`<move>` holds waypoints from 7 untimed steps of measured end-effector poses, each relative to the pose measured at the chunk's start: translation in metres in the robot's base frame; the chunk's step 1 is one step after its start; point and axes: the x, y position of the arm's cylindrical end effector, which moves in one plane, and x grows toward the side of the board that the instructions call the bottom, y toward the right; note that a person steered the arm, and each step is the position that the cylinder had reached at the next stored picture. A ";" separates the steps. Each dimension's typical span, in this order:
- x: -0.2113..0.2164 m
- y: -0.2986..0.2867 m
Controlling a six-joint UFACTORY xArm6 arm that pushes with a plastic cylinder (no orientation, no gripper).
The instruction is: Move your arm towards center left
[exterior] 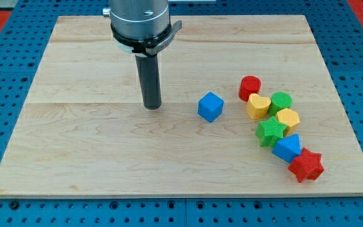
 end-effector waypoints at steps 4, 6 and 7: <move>-0.001 0.000; -0.001 -0.011; -0.001 -0.016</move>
